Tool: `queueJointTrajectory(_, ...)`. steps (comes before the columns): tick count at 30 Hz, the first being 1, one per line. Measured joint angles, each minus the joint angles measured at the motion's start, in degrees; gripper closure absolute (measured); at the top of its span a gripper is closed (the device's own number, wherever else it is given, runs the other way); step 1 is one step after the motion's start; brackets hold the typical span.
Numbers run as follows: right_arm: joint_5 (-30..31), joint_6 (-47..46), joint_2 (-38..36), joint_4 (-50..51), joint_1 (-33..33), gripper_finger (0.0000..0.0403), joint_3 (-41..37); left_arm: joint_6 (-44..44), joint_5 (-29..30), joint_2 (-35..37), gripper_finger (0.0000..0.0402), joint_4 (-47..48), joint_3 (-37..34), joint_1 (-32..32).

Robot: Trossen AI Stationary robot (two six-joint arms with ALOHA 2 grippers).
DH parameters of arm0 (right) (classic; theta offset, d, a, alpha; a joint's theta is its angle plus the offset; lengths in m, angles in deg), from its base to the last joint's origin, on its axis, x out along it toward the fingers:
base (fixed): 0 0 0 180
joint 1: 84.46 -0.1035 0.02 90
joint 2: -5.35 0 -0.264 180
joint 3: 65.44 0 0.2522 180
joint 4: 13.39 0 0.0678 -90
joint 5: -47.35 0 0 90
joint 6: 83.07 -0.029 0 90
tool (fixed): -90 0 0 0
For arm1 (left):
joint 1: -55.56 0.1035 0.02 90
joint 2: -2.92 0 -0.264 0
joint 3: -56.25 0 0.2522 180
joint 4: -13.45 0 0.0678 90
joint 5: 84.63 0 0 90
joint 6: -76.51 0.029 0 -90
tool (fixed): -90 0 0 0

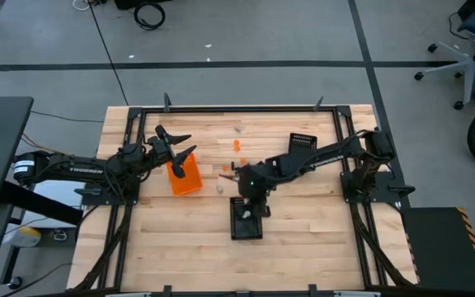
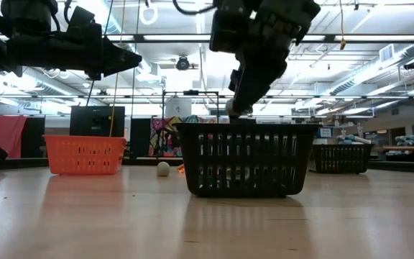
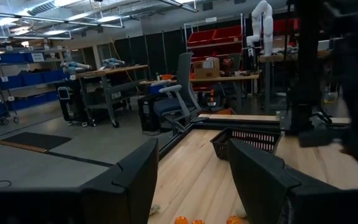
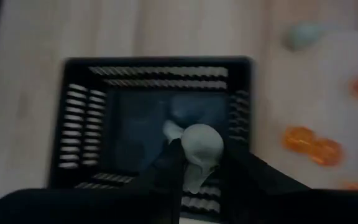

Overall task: Sort Halloween decoration
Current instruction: Put the white skull toy into the bottom black bin

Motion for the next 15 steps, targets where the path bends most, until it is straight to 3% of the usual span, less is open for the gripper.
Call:
queueJointTrajectory(5,-1.7,-3.0,2.5,-4.8,-2.4,0.0306,0.0,-0.1,0.0,0.0,0.0198,0.0,0.0,0.0)
queueJointTrajectory(15,-1.1,-1.4,7.8,-4.2,-4.3,0.0302,0.8,-0.2,0.0,0.0,0.0198,-0.4,-0.1,0.0)
